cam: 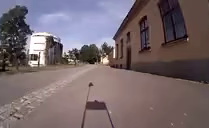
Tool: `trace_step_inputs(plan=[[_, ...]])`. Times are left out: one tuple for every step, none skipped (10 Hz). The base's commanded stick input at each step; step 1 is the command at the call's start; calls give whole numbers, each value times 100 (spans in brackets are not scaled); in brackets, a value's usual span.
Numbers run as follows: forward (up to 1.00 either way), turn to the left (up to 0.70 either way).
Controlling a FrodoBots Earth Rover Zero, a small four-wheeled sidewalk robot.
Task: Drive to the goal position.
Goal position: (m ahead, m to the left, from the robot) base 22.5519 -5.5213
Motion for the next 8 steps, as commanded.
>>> trace_step_inputs(plan=[[45, 0], [45, 0], [45, 0], [45, 0], [45, 0], [45, 0], [45, 0], [45, 0]])
